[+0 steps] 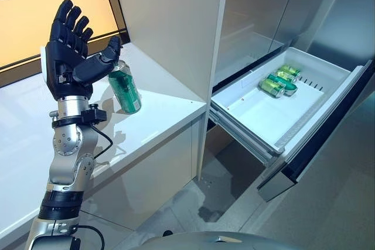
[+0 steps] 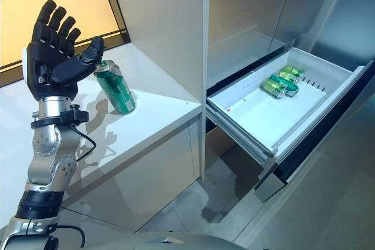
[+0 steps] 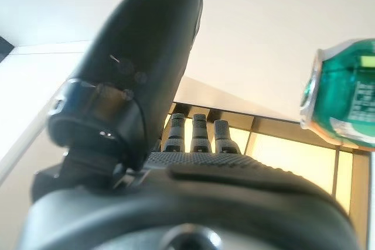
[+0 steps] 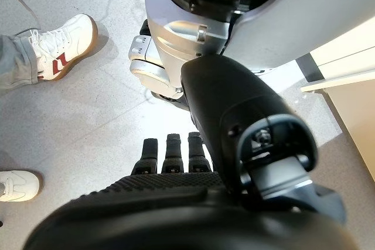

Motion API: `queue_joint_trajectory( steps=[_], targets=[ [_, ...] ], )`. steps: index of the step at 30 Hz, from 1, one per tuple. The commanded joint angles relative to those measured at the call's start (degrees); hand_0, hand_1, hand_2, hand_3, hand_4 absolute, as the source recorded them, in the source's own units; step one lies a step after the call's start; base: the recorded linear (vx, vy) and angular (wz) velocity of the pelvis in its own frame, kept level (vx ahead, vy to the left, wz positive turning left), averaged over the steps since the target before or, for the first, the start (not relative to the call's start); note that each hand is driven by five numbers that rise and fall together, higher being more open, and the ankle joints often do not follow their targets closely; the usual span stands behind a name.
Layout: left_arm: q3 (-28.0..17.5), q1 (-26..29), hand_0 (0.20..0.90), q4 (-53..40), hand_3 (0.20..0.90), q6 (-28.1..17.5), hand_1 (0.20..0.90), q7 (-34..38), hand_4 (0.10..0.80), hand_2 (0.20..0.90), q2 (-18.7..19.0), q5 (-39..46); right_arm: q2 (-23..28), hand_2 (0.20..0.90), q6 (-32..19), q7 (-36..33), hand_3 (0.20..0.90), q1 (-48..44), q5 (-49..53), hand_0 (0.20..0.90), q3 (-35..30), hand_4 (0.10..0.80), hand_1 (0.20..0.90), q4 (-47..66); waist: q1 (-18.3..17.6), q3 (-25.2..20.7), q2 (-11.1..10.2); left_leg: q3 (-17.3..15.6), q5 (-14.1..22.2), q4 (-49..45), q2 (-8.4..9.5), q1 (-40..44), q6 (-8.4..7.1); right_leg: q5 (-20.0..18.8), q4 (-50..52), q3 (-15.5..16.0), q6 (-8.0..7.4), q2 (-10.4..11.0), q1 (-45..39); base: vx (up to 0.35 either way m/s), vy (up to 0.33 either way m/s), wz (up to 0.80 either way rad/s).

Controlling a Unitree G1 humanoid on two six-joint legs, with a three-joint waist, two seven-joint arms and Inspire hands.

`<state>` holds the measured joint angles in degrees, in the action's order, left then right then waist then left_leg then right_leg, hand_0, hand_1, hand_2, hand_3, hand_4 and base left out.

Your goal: Put drinks into fridge and close the fridge

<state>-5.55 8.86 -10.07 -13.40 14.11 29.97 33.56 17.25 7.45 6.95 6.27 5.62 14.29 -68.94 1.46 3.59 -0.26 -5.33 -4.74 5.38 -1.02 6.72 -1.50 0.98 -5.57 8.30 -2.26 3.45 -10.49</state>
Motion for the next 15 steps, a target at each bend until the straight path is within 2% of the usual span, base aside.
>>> queue_joint_trajectory(
  steps=[1, 15],
  targets=[
    [-3.04, 5.48, 0.9, -1.36, 0.9, -1.4, 0.9, -0.86, 0.8, 0.9, 3.42, -3.91, -2.01, 0.9, -1.09, 2.12, 0.9, -2.49, 1.15, 0.9, -0.07, 0.8, 0.9, 1.33, -0.29, -0.96, 0.18, 7.18, 8.62, -0.38, 2.47, 1.73, 0.72, 1.37, 0.71, 0.23, -2.11, -1.54, 1.2, 0.0, 0.0, 0.0],
    [-5.83, 2.96, 0.9, 0.49, 0.9, -1.5, 0.9, 2.8, 0.8, 0.9, 4.74, -8.07, -1.52, 0.9, -0.48, 2.13, 0.9, -2.8, 1.73, 0.9, -0.64, 0.8, 0.9, 1.69, 0.58, -0.81, 0.15, 7.61, 8.39, -0.38, 2.44, 1.59, 0.62, 1.45, 0.68, 0.67, -2.01, -1.46, 1.08, 0.0, 0.0, 0.0]
  ],
)
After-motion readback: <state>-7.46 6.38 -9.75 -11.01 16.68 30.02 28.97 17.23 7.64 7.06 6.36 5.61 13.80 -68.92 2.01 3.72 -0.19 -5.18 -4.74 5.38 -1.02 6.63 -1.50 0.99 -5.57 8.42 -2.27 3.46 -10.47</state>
